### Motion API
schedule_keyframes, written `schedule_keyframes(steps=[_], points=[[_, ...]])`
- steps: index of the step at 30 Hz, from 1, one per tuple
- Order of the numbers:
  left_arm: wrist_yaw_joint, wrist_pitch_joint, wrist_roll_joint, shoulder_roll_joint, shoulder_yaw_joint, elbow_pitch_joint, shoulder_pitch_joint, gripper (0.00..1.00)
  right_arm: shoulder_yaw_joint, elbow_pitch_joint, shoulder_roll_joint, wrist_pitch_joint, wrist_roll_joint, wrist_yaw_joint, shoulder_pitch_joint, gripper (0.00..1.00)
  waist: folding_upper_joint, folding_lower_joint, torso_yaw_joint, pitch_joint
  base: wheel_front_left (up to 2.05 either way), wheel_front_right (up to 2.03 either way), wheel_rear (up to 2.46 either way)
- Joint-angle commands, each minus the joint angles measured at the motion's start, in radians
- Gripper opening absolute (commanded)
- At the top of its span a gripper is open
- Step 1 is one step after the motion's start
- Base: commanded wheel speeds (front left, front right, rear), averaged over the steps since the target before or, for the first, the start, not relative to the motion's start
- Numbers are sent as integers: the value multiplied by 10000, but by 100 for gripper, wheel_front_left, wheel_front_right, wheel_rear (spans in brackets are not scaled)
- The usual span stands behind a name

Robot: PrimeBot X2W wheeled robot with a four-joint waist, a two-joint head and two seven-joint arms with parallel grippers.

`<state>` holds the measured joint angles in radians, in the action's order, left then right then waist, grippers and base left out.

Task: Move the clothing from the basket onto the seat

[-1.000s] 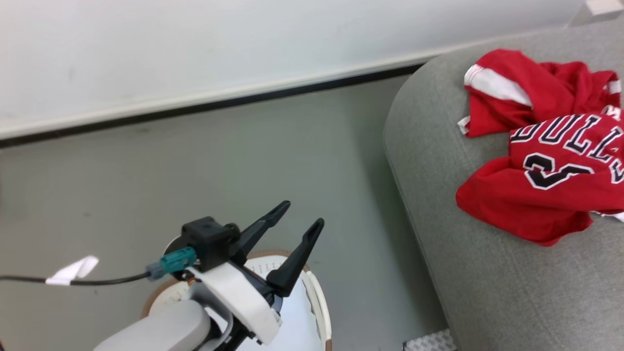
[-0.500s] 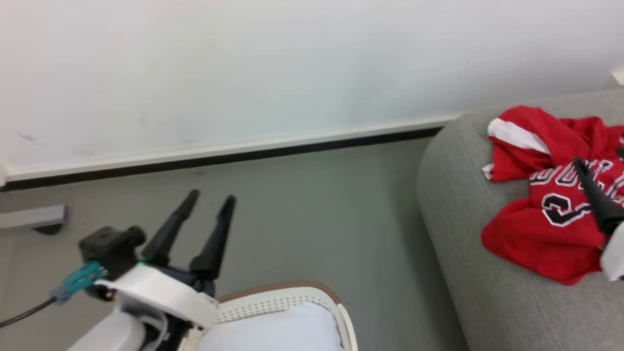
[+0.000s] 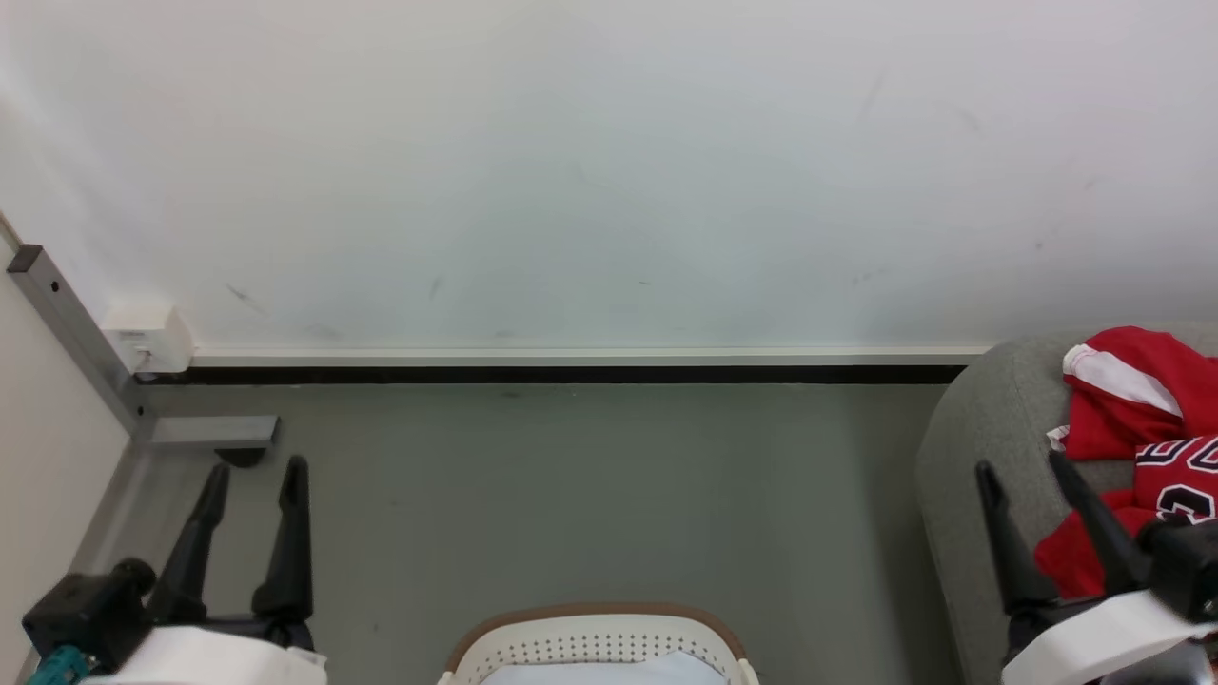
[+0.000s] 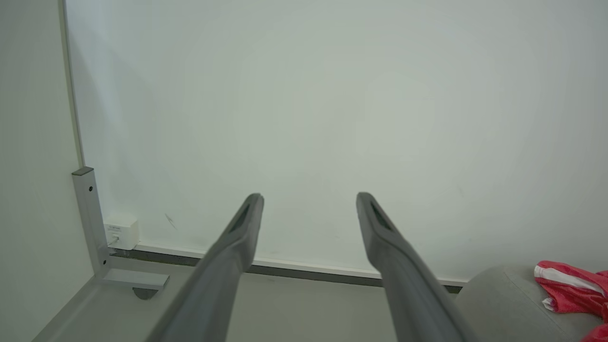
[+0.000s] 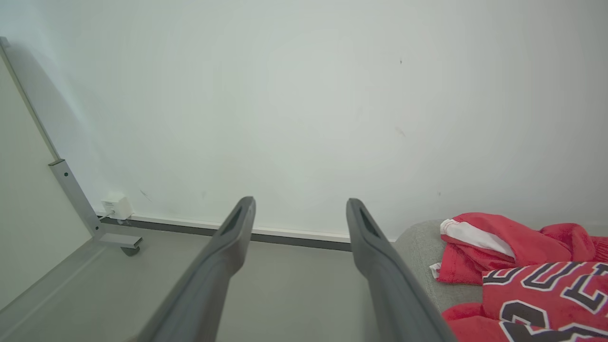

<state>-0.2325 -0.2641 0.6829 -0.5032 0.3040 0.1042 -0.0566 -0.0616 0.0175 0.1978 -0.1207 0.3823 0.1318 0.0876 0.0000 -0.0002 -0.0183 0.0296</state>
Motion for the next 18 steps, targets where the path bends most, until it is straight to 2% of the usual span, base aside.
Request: schedule_keyframes(steps=[1,3,6,8,10,18], points=[[137,0,-294,308,-244,-46,394,100,-133,-135,-255,506,-198,-23,-279,100,0,2,182,121,0,0,0],[339,0,-696,711,-769,-142,675,100,-351,-367,-453,1351,-784,-25,-437,100,0,2,224,135,0,0,0],[938,-1,-687,1461,-1263,-557,1183,100,-540,-778,-898,2405,-1208,-23,-671,100,0,2,256,176,0,0,0],[1364,-1,-825,1763,-1614,-969,1444,100,-619,-1096,-1110,2989,-1384,-23,-778,100,0,2,248,206,0,0,0],[1641,-1,-1190,2095,-1866,-1304,1537,100,-675,-1386,-1266,3303,-1454,-23,-854,100,0,2,246,225,0,0,0],[2171,-1,-2873,2871,-2481,-2022,1651,100,-373,-1810,-1454,3843,-1637,-23,-1130,100,0,2,275,260,0,0,0]])
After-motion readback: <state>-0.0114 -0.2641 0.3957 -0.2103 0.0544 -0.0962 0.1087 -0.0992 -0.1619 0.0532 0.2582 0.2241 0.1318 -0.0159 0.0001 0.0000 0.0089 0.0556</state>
